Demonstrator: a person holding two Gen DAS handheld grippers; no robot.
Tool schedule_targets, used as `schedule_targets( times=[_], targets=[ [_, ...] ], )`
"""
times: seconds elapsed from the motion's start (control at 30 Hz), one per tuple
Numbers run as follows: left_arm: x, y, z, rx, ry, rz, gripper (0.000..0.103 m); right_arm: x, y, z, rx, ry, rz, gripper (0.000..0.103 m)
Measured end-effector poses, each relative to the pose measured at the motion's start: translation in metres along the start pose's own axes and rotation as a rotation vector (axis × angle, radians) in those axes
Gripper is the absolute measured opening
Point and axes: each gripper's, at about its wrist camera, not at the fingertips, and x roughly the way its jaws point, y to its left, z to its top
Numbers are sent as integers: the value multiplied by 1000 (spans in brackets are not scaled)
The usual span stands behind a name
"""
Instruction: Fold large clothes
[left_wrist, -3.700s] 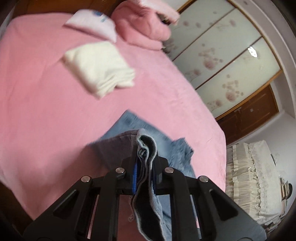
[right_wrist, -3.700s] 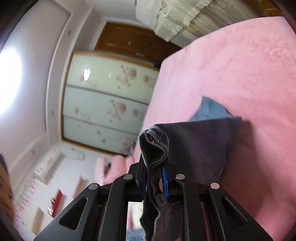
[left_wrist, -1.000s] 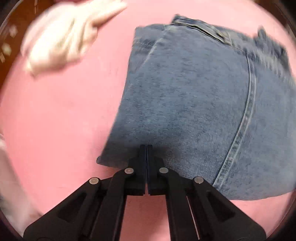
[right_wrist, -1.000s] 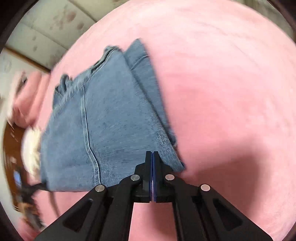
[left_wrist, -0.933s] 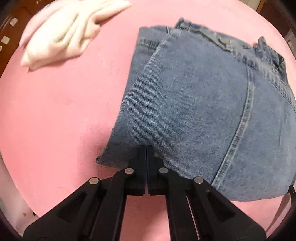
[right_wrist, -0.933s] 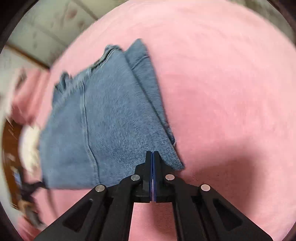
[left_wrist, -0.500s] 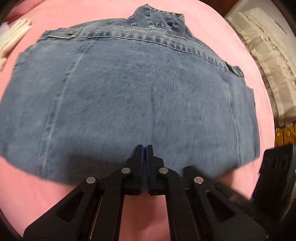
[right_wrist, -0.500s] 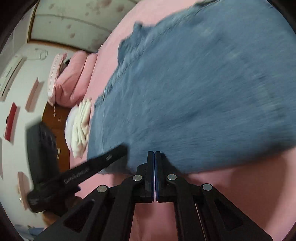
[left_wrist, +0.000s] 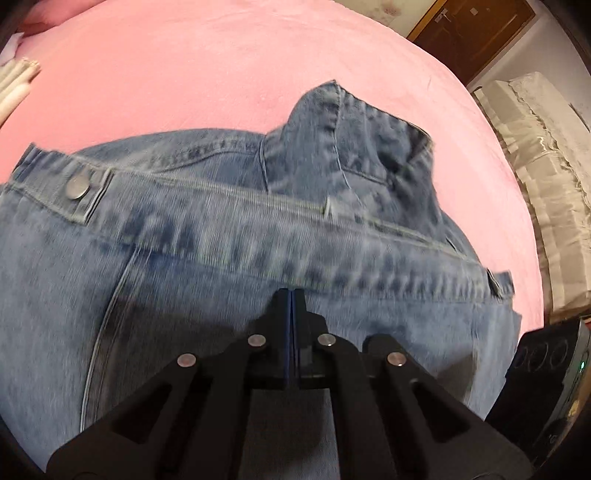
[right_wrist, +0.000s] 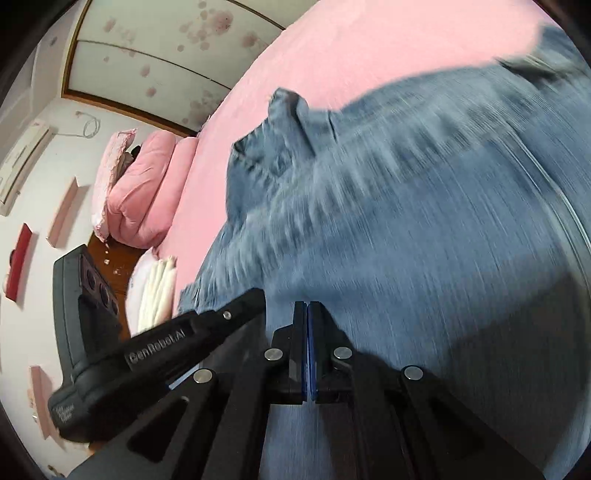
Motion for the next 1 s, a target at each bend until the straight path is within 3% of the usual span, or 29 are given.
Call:
schedule_targets(
  times=[0.1, 0.2, 0.3, 0.4, 0.43, 0.47, 0.57, 0.6, 0.63, 0.67, 0.73, 0.77, 0.83, 0.9, 1.0],
  targets=[
    [2, 10, 1, -24, -17, -32, 1, 7, -1, 19, -20, 13, -5, 0],
    [-24, 33, 0, -1, -138, 162, 1, -1, -3, 34, -81, -4, -53, 0],
    [-40, 78, 5, 37, -195, 394, 1, -48, -40, 54, -80, -74, -146, 0],
    [-53, 135, 15, -56, -203, 323, 1, -111, -92, 64, -48, -168, -272, 0],
    [-56, 142, 18, -56, -203, 372, 1, -132, -108, 65, -25, -203, -318, 0],
    [-58, 146, 21, -47, -198, 411, 1, -150, -119, 66, -15, -238, -400, 0],
    [-60, 143, 23, -127, -185, 409, 1, -176, -120, 66, -17, -297, -565, 0],
    [-60, 132, 20, -136, -173, 371, 1, -176, -114, 65, -22, -306, -631, 0],
    [-61, 120, 15, -122, -165, 310, 1, -175, -102, 62, -42, -304, -620, 0],
    [-59, 107, 11, -102, -150, 243, 1, -171, -92, 58, -55, -292, -543, 0],
    [-48, 69, -3, -60, -67, 118, 2, -152, -73, 45, -43, -208, -309, 0],
    [-44, 48, -11, -31, -67, 134, 6, -141, -65, 38, -27, -156, -218, 0],
    [-33, 20, -18, 8, -12, 7, 6, -108, -51, 21, 11, -14, -48, 0],
    [-21, 6, -21, -22, 35, -48, 6, -82, -52, 4, 66, 107, -1, 0],
    [-10, 3, -21, 6, 40, 7, 1, -86, -79, -4, 181, 110, 55, 0]
  ],
)
